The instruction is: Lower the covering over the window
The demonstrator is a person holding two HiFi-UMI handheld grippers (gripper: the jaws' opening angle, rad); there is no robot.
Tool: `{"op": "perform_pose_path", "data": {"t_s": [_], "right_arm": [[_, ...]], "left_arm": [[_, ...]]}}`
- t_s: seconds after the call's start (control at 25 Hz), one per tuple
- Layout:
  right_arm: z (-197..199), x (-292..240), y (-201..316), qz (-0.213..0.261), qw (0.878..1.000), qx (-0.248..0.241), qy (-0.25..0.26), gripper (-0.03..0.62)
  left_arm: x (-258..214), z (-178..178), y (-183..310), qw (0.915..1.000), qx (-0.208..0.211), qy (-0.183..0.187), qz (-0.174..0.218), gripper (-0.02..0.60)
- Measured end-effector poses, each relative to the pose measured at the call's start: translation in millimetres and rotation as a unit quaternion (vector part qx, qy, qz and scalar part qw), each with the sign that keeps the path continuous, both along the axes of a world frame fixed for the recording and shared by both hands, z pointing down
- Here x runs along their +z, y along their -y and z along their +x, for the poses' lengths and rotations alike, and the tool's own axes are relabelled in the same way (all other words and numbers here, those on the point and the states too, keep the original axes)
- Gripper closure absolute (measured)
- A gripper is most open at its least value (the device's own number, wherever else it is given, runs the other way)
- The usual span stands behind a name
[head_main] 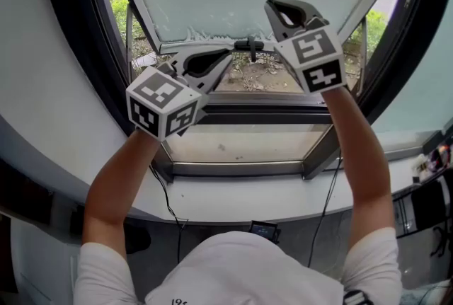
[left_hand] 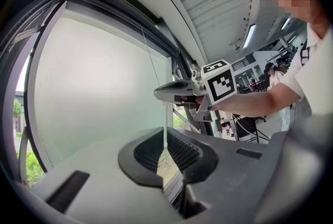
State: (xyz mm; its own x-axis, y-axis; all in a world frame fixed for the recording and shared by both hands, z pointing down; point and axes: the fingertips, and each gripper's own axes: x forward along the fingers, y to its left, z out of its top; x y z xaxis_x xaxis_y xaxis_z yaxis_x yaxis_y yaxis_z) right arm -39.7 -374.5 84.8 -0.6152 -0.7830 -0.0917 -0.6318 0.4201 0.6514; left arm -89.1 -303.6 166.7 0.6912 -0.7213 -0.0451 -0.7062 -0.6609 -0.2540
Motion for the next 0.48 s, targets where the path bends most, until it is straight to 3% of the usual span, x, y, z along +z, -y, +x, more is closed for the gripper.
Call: {"op": "perform_pose_path", "data": {"t_s": [0.48], "right_arm": [[0.0, 36.4, 1.1, -0.013, 0.997, 0.030, -0.064, 0.572]], "left_arm": [[2.6, -2.4, 0.0, 1.0000, -0.006, 0.003, -0.003, 0.555]]}}
